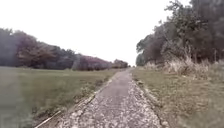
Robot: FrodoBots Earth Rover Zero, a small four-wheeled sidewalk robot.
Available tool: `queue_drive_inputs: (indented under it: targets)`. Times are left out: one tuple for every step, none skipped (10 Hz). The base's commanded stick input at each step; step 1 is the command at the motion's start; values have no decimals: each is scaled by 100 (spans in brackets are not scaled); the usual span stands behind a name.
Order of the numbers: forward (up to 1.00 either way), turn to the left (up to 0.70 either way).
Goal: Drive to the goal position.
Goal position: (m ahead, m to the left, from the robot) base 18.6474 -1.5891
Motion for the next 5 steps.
queue_drive_inputs:
  targets:
    - [100, 1]
    - [100, 1]
    - [100, 0]
    - [100, -13]
    - [100, -20]
